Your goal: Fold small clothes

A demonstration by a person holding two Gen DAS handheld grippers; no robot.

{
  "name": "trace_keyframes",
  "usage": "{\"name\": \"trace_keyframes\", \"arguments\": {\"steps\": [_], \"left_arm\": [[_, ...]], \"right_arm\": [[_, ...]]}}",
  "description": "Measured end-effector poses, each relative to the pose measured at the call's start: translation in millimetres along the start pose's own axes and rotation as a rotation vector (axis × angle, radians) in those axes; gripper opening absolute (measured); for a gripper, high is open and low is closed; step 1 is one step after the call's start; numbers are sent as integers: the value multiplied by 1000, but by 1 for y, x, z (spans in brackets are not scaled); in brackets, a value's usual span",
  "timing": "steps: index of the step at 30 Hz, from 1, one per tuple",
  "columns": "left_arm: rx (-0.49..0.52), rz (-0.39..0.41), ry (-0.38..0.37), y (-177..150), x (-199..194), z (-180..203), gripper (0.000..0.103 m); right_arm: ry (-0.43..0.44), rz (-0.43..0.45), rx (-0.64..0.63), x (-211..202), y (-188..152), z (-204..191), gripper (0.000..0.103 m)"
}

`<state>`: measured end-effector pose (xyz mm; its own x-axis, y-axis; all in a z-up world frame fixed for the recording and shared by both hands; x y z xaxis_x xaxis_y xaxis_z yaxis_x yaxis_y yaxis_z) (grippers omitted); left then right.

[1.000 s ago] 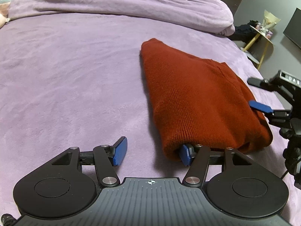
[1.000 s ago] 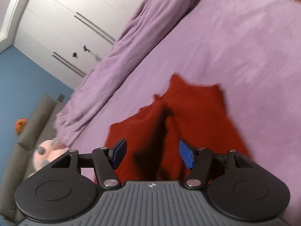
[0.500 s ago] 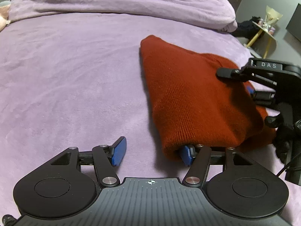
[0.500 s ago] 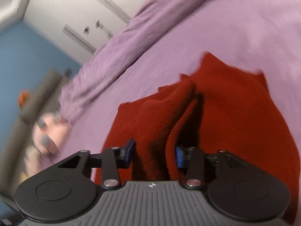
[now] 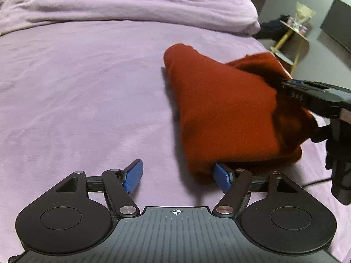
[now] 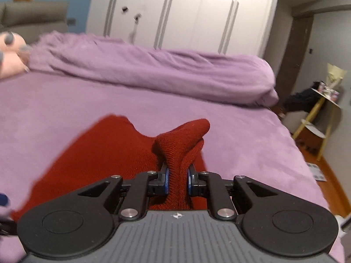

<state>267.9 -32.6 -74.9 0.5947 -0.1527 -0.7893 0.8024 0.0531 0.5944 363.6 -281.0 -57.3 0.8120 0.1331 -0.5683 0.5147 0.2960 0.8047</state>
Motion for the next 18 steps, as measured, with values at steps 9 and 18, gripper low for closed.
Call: {"name": "trace_keyframes", "arguments": {"steps": [9, 18], "left_arm": [[-7, -50, 14, -8, -2, -2, 72], [-203, -21, 89, -11, -21, -42, 72]], "right_arm": [[15, 2, 160, -10, -31, 29, 37], [373, 87, 275, -51, -35, -29, 24]]}}
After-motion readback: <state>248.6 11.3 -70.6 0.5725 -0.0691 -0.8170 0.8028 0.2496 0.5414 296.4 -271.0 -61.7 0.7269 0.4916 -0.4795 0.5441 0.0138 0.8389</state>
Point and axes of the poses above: each gripper's, at about its wrist camera, not at the fingertips, and x roughly the way its jaws point, z to its right, y to its top, the point moved 1 cm from there along x, roughly the way its jaws point, and after that the axes turned 6 degrees about y, right-handed, at the moved point
